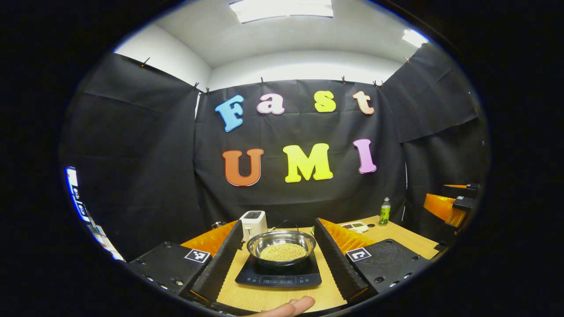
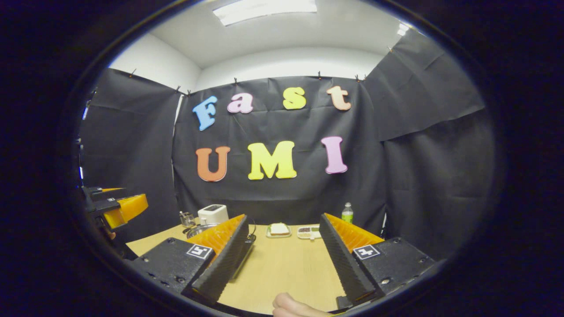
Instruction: First push the handle of the pot to place it horizontally, then grasp the pot with both hands and set it on the induction cooktop.
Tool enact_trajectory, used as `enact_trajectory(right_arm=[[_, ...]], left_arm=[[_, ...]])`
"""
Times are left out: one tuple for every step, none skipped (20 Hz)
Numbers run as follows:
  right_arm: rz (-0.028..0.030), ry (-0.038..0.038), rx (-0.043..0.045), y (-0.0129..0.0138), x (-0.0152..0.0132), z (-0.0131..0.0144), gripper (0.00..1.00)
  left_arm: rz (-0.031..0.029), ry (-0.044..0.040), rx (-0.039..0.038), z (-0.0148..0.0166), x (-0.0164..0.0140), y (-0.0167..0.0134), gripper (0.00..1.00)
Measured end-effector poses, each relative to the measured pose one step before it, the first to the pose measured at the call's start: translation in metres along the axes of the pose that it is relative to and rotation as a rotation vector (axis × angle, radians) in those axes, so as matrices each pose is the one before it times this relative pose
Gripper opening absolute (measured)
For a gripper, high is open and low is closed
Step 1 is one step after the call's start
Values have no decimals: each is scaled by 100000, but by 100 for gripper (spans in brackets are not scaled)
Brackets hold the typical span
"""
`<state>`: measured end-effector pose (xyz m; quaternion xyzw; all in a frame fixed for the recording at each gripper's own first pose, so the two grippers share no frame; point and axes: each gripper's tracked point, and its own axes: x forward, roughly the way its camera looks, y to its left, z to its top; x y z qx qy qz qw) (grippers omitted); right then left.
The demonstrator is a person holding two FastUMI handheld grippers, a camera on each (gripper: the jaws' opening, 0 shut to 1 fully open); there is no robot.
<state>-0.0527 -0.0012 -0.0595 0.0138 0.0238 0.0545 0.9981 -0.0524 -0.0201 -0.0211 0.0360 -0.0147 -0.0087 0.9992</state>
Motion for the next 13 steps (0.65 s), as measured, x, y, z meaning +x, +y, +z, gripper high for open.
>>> enact_trajectory(right_arm=[[-1548,-551,-308,-470,-105,249,100],[-1896,-718,-391,-420,30,177,100],[-1959,-950,-313,-468,-26,213,100],[-1605,-917,143,-341,-9,34,100],[-238,-1286,324,-26,30,106,100],[282,-816,288,58,-56,151,100],[-262,118,434,-201,-48,-195,100],[-305,72,279,-177,65,-70,100],[-591,-18,438,-89,234,-36,100],[-618,32,230,-152,73,-11,100],[-253,-128,-136,22,106,50,100],[34,30,-269,78,1,24,100],[446,44,48,202,15,-38,100]], left_arm=[[930,-320,-268,25,-2,244,96],[101,107,-717,-28,51,33,96],[-148,118,-1226,-94,-5,-66,96],[-149,305,-1100,-114,35,-42,96],[-180,-90,-181,-149,184,278,96],[483,-15,672,-186,166,389,96],[1490,433,489,-325,245,670,96],[1342,611,-101,-399,218,487,96],[473,887,-463,-331,119,197,96],[102,393,-653,-162,69,112,96],[140,125,-524,56,-45,227,96],[213,233,-243,-49,1,178,96],[155,77,86,-85,76,212,96]])
